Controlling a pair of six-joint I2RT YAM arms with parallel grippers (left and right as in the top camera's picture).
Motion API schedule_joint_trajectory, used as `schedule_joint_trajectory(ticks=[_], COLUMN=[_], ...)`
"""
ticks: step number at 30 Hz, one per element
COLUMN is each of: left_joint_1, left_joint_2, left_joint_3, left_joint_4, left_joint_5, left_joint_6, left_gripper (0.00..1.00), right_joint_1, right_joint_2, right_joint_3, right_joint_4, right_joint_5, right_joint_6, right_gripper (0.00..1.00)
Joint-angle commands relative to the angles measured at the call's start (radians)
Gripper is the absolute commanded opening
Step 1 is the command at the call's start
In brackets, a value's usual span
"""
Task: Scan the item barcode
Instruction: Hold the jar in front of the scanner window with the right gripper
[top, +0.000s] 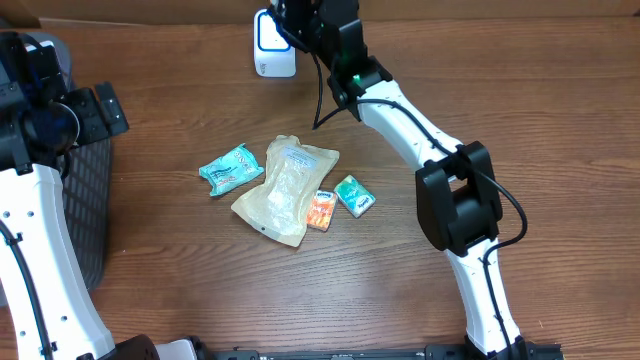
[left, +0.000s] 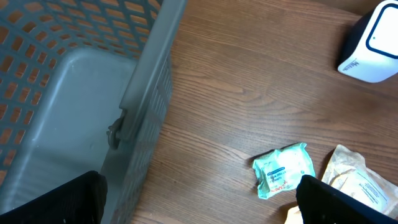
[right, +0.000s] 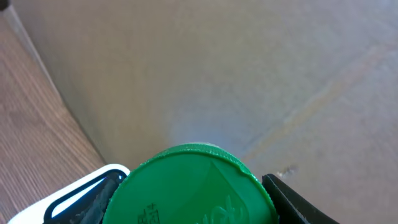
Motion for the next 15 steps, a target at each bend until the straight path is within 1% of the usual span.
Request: schedule_joint_trajectory(ticks=[1,6,9,11,15], left_joint_1=[0.0,0.0,0.0,0.0,0.0], left_joint_2=[0.002,0.002,0.002,0.002,0.002], left_joint_3=[0.021,0.021,0.021,0.021,0.021], left_joint_4=[0.001,0.001,0.001,0.001,0.001], left_joint_5=[-0.002,-0.002,-0.001,-0.002,-0.001], left_joint_6=[0.023,0.022,0.023,0.022,0.023], left_gripper=[1.0,1.0,1.0,1.0,1.0], right_joint_1=[0.004,0.005,0.003,0.002,0.002], right_joint_2=[-0.008,0.005,0.028,0.047,0.071], right_joint_3=[0.049,0.049,0.049,0.049,0.049], right_joint_4=[0.021,0.005,0.01,0.018,0.024], right_joint_5=[-0.032,-0.088,-0.088,-0.089,-0.093], right_joint_6=[-0.111,-0.249,-0.348,-0.376,-0.376], right_gripper=[0.32,0.38,0.38,0.39,0.39])
